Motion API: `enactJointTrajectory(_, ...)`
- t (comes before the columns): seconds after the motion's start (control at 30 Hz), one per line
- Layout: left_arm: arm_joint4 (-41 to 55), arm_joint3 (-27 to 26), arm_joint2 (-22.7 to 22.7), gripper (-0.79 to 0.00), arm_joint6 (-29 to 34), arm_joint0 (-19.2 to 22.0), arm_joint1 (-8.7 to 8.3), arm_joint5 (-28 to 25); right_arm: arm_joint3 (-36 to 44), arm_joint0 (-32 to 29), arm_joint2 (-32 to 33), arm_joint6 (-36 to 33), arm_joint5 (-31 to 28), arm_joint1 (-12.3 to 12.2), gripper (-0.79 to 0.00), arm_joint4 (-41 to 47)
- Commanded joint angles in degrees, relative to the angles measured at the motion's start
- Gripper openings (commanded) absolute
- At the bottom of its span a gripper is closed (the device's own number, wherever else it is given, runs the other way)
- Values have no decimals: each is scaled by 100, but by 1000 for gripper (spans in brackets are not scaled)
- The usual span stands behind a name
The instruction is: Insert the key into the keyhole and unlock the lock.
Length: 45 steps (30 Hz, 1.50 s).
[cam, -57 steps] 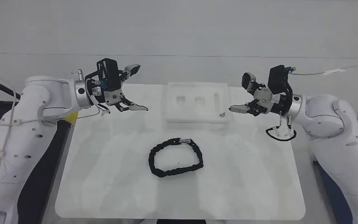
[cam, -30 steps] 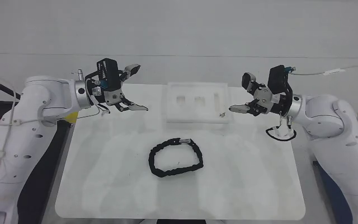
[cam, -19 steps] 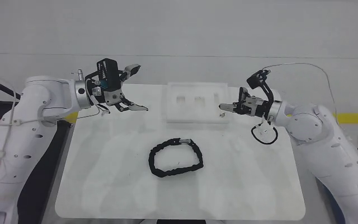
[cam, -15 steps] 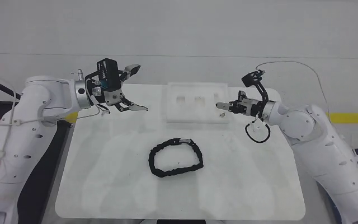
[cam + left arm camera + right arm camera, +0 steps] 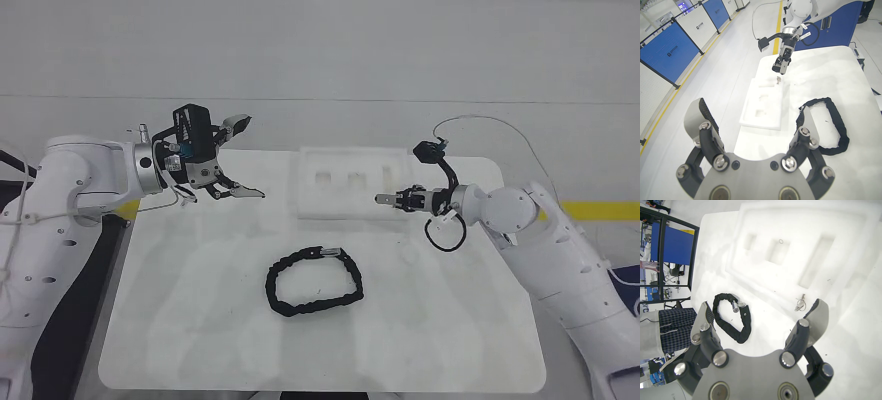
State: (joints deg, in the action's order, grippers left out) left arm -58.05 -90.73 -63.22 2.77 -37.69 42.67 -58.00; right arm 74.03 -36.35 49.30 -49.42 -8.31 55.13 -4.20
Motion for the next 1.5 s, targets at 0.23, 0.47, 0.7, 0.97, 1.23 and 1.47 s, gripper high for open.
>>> enactJointTrajectory(0.23,0,0,0,0,0,0,0,0,-11,2,0,1,-8,2,0,12)
enactJointTrajectory(0.47,0,0,0,0,0,0,0,0,-11,2,0,1,-8,2,0,12)
enactJointTrajectory(0.7,0,0,0,0,0,0,0,0,112,-91,15,-39,433,16,0,-38)
enactJointTrajectory(0.97,0,0,0,0,0,0,0,0,29,-43,-129,-188,874,103,-74,-243)
enactJointTrajectory(1.23,0,0,0,0,0,0,0,0,-57,90,-240,-178,1106,196,-252,-543)
enactJointTrajectory(1.47,0,0,0,0,0,0,0,0,16,189,-323,-218,1595,245,-308,-1052)
